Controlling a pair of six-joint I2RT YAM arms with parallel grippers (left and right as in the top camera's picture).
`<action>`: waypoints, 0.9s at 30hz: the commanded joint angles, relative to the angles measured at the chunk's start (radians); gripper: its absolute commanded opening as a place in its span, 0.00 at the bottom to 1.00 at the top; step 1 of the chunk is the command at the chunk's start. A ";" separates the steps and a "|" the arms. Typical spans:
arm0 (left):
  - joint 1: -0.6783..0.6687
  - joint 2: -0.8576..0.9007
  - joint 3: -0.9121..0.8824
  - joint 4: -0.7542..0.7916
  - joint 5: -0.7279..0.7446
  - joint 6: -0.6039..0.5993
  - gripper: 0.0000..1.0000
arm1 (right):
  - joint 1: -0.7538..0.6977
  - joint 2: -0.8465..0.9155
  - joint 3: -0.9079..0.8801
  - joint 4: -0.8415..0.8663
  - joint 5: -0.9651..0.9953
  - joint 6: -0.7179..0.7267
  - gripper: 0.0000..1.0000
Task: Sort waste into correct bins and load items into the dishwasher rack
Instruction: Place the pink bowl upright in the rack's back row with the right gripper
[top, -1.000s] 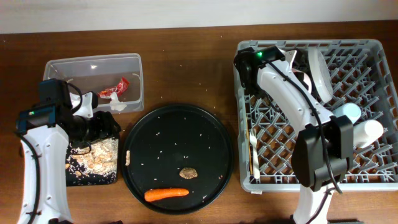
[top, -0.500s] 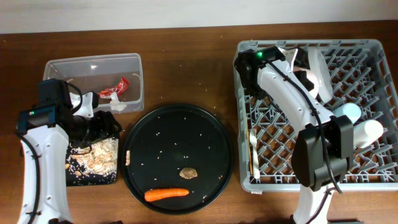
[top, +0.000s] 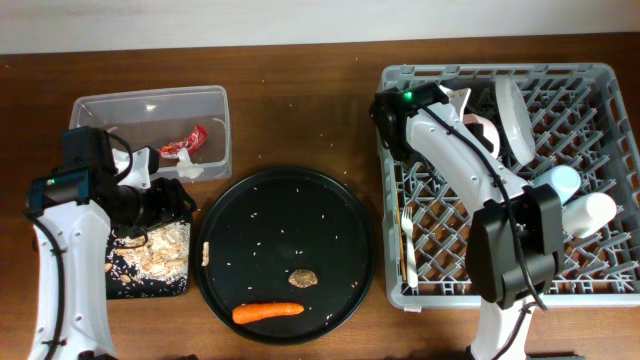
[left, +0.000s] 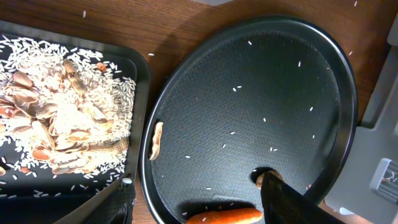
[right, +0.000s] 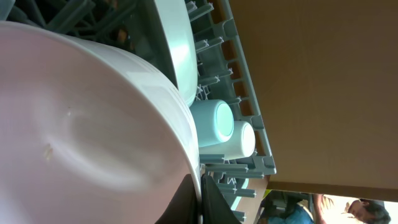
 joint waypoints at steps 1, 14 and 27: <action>0.004 -0.011 -0.009 0.002 0.015 -0.010 0.64 | 0.006 0.017 -0.025 -0.007 -0.072 0.006 0.10; 0.005 -0.011 -0.009 0.002 0.016 -0.010 0.64 | 0.004 0.016 -0.024 -0.048 -0.154 0.018 0.04; 0.004 -0.011 -0.009 0.003 0.016 -0.010 0.64 | 0.006 -0.119 0.047 -0.013 -0.292 -0.070 0.23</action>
